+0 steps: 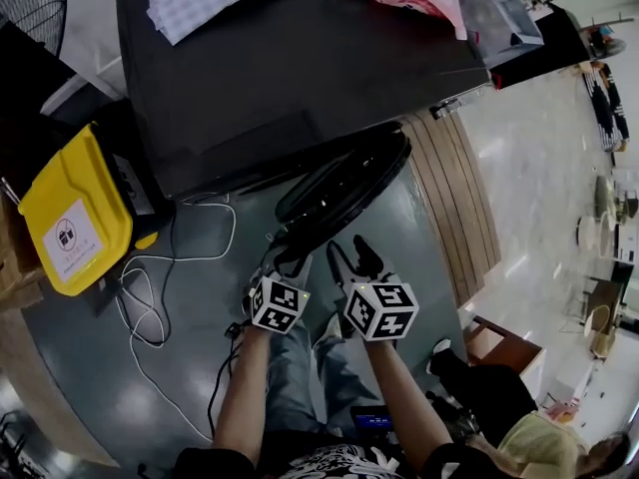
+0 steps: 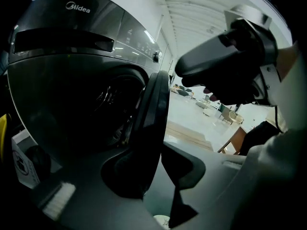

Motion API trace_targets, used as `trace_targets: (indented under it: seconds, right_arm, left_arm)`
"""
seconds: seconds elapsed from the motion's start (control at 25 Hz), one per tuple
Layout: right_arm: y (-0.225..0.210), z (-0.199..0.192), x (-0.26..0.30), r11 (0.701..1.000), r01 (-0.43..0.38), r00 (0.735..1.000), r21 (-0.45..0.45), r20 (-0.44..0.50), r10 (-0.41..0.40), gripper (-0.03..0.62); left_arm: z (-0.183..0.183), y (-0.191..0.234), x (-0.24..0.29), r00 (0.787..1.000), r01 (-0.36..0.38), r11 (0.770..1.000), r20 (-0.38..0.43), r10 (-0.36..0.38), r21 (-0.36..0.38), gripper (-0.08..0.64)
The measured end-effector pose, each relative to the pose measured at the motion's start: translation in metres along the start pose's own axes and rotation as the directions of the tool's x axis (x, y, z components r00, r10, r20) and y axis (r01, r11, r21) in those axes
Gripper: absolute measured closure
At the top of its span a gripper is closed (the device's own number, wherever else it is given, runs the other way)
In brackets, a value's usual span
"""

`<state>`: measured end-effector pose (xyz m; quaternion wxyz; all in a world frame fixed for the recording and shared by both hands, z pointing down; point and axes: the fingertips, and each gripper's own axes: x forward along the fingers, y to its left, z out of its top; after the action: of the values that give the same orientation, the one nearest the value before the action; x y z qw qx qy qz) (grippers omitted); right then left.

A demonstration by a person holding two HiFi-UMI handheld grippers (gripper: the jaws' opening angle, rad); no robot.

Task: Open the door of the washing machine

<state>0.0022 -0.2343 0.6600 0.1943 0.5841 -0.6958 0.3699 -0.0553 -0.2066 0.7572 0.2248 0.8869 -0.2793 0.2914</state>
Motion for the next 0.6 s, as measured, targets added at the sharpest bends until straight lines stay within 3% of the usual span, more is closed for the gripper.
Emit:
trace_targets:
  seconds: [0.2, 0.28, 0.44, 0.6]
  right_arm:
    - [-0.01, -0.013, 0.011, 0.992, 0.129, 0.99, -0.003, -0.05, -0.129, 0.328]
    - [-0.023, -0.019, 0.008, 0.978, 0.204, 0.976, -0.042, -0.066, -0.206, 0.359]
    - [-0.036, -0.027, 0.0, 0.979, 0.188, 0.978, -0.077, -0.078, -0.194, 0.374]
    - [-0.053, -0.037, -0.015, 0.982, 0.175, 0.978, -0.075, -0.102, -0.182, 0.388]
  left_arm:
    - [-0.009, -0.043, 0.003, 0.997, 0.077, 0.997, -0.028, -0.077, 0.025, 0.442]
    - [-0.011, -0.058, 0.003, 0.992, 0.122, 0.992, -0.04, -0.12, 0.04, 0.44]
    - [-0.017, -0.062, -0.01, 0.987, 0.161, 0.987, -0.026, -0.161, -0.002, 0.38]
    - [-0.015, -0.05, -0.026, 0.995, 0.101, 0.993, 0.018, -0.1, -0.055, 0.428]
